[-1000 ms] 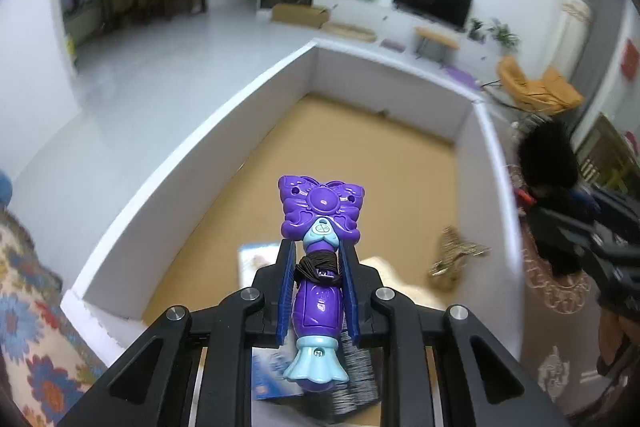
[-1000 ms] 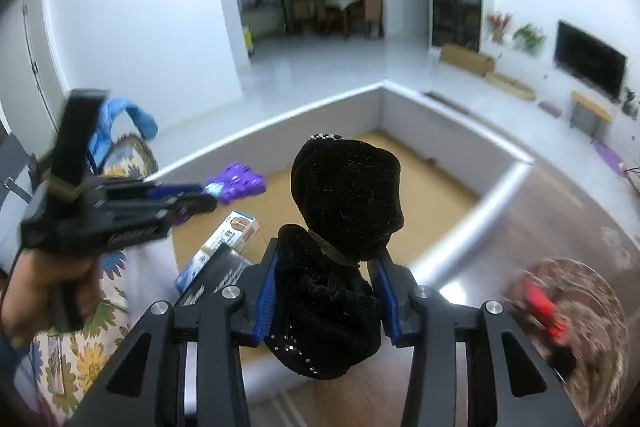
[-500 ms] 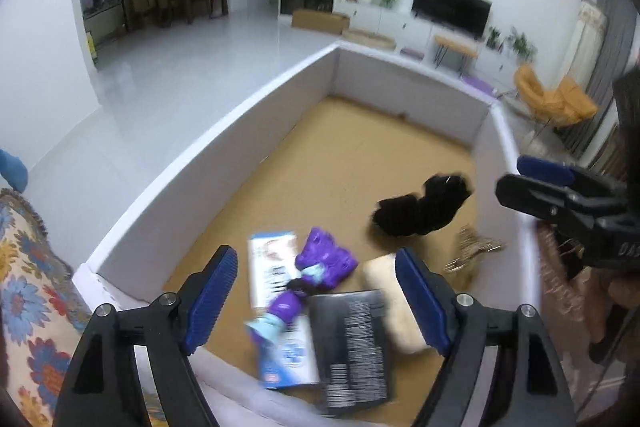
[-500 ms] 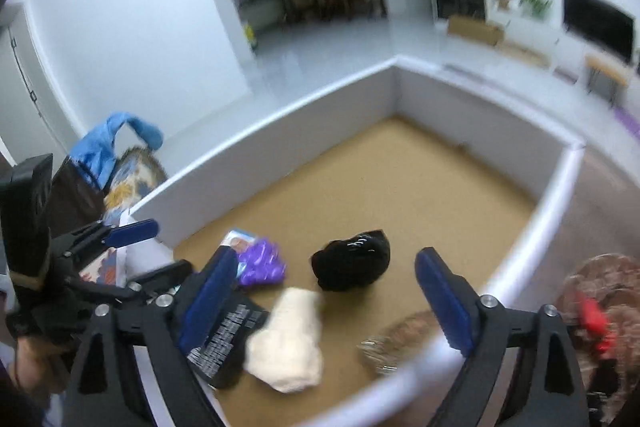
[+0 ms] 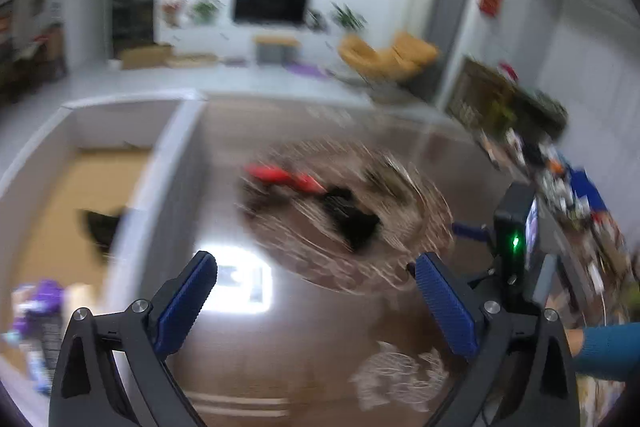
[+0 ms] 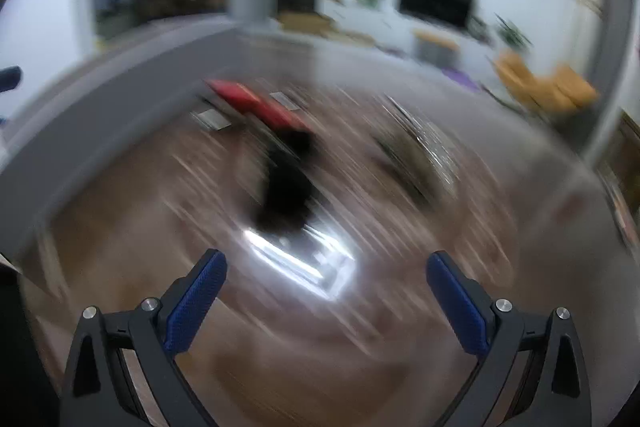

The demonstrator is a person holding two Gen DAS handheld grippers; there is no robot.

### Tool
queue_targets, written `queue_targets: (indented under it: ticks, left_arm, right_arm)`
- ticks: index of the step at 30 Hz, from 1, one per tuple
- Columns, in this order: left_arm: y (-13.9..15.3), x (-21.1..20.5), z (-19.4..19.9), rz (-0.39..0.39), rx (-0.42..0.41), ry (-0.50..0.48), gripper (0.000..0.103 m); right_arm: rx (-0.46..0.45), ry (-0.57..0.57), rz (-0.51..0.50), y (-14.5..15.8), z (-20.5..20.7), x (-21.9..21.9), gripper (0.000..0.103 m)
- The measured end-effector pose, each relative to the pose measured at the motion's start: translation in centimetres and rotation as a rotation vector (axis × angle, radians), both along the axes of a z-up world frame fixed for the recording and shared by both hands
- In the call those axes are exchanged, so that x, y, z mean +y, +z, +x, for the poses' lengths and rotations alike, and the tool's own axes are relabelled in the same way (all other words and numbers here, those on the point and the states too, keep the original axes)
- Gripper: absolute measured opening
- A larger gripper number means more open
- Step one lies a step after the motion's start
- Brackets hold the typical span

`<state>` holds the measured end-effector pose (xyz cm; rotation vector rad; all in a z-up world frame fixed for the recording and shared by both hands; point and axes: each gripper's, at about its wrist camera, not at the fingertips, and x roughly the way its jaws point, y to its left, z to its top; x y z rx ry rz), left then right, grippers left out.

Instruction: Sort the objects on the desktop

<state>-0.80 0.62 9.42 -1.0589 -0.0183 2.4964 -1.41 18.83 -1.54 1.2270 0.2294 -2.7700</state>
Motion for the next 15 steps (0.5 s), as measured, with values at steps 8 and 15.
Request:
queue_targets:
  ticks: [8, 15]
  left_arm:
    - [-10.7, 8.1, -2.5, -0.071, -0.205, -0.048, 0.101]
    - [-12.3, 9.3, -2.9, -0.162, -0.155, -0.051, 0.101]
  right_arm:
    - [-0.082, -0.255, -0.09, -2.3, 3.0, 9.1, 0.1]
    - [-0.111, -0.277, -0.08, -2.4, 2.4, 8.8, 0.103]
